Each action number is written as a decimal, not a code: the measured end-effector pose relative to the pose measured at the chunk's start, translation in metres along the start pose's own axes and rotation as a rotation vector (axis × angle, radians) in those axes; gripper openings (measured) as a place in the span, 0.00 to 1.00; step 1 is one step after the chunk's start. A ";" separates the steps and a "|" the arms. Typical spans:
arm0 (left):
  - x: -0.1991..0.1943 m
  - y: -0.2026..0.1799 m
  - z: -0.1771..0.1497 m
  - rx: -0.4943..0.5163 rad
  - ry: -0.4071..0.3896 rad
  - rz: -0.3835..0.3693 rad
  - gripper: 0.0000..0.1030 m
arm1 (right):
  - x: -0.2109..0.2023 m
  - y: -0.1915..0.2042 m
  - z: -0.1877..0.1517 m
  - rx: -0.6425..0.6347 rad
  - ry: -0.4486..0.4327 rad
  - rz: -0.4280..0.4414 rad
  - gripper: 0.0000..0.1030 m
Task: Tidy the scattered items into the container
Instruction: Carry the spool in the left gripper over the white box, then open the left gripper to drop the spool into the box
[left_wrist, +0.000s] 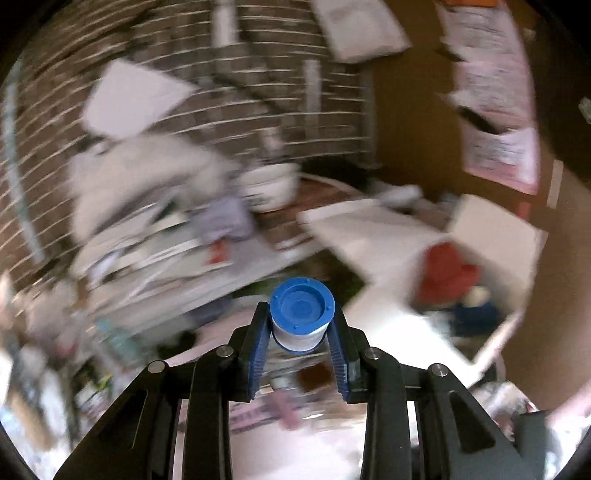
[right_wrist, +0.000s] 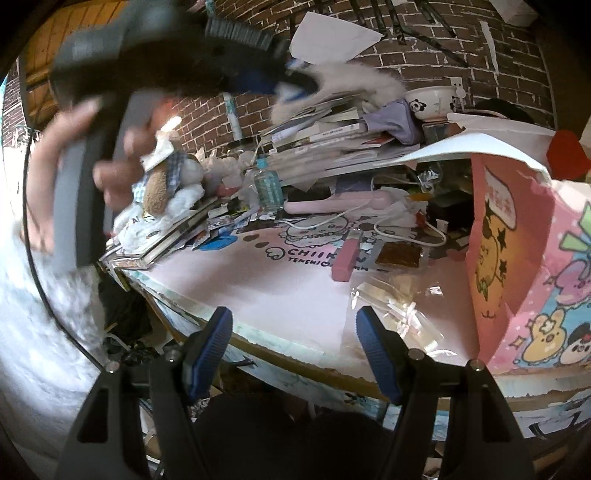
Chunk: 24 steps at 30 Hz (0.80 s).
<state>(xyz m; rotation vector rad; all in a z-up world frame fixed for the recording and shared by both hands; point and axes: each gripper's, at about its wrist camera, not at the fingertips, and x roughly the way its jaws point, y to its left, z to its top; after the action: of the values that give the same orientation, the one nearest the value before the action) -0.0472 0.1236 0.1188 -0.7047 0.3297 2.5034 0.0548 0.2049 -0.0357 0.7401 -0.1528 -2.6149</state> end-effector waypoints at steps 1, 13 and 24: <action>0.004 -0.012 0.006 0.024 0.015 -0.040 0.25 | -0.001 -0.001 -0.001 0.004 0.001 0.000 0.65; 0.067 -0.103 0.031 0.195 0.248 -0.231 0.25 | -0.006 -0.004 -0.005 0.016 0.002 -0.004 0.65; 0.108 -0.130 0.026 0.269 0.343 -0.110 0.67 | -0.010 -0.007 -0.006 0.023 0.001 -0.005 0.65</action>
<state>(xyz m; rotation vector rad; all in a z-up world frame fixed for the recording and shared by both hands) -0.0672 0.2861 0.0703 -1.0072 0.7149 2.1745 0.0628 0.2156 -0.0381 0.7506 -0.1811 -2.6217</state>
